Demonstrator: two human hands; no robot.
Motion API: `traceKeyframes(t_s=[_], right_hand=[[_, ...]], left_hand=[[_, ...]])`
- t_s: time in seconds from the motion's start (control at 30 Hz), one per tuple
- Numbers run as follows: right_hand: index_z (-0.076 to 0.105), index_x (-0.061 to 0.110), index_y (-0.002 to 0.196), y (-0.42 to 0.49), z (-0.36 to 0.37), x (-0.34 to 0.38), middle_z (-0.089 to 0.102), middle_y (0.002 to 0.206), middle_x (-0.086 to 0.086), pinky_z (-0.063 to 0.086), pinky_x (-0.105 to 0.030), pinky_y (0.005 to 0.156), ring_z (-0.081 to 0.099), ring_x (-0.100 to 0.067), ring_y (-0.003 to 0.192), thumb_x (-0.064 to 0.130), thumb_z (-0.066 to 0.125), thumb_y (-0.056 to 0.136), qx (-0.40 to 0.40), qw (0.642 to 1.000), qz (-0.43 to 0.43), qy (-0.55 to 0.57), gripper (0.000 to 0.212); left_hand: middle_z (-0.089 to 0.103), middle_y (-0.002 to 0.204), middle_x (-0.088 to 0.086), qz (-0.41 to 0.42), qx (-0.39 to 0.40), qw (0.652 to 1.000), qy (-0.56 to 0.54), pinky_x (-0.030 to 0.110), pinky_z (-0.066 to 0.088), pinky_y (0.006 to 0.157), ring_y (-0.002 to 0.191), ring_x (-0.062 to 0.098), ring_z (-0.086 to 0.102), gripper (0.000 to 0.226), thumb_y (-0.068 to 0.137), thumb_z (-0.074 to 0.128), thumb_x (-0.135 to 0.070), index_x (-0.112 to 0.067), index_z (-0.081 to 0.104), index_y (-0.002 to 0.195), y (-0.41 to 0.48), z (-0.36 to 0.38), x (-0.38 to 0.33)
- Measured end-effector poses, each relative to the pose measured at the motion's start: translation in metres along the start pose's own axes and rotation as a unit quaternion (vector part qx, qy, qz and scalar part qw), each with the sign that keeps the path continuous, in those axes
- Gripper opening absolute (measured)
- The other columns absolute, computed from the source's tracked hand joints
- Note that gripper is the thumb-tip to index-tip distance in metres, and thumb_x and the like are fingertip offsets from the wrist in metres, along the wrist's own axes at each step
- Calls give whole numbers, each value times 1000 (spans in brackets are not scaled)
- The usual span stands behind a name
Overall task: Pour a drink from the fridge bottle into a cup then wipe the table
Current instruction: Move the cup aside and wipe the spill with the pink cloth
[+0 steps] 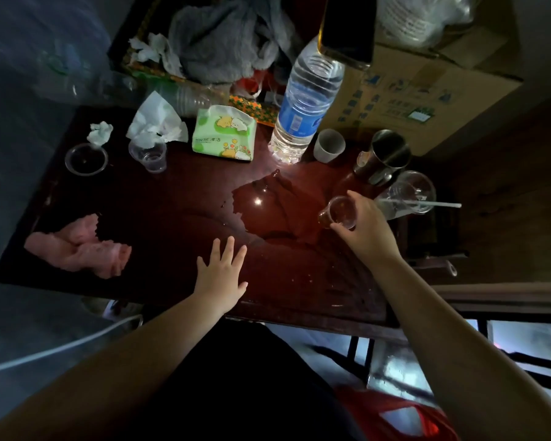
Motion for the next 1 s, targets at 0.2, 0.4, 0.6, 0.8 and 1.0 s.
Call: traceKeyframes(t_s=[0.2, 0.4, 0.6, 0.8, 1.0], right_hand=[[34, 17, 140, -26, -17, -43, 48, 137, -5, 44, -43, 101, 45, -23, 127, 31, 74, 77, 0, 999, 45, -24, 77], [38, 16, 139, -42, -23, -84, 52, 130, -10, 41, -37, 97, 47, -27, 123, 29, 74, 78, -1, 991, 133, -25, 72], [33, 11, 141, -40, -14, -101, 45, 138, -14, 42, -41, 98, 42, -29, 129, 28, 71, 81, 10, 985, 171, -31, 73], [35, 10, 141, -35, -9, -108, 43, 140, -14, 42, -41, 98, 42, -30, 129, 27, 69, 83, 2, 979, 205, -18, 69], [30, 9, 143, -36, -11, -99, 29, 150, -13, 36, -43, 104, 30, -30, 137, 32, 70, 82, -1, 978, 204, -36, 76]], left_hand=[[-11, 159, 7, 4, -6, 1000, 16, 54, 23, 112, 146, 33, -6, 78, 94, 42, -52, -23, -3, 152, 1, 1, -1], [-10, 159, 7, 6, -9, 1000, 19, 54, 24, 112, 146, 33, -5, 80, 93, 44, -52, -24, -2, 152, 2, 2, 0], [-9, 160, 7, 8, -14, 1000, 26, 52, 25, 112, 146, 32, -3, 80, 93, 44, -53, -24, -1, 152, 1, 3, 1], [-10, 160, 7, 3, -12, 1000, 27, 52, 25, 113, 146, 32, -4, 81, 93, 44, -54, -24, -2, 152, 2, 3, 0], [-13, 159, 7, 0, -21, 1000, 23, 53, 21, 113, 146, 32, -7, 80, 94, 40, -55, -24, -5, 152, 1, 6, 1]])
Point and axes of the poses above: each hand's wrist, its own y-axis towards the middle knuckle, its own z-axis out of the palm, x = y × z, the point moved 4 cm from there along y, towards the middle knuckle
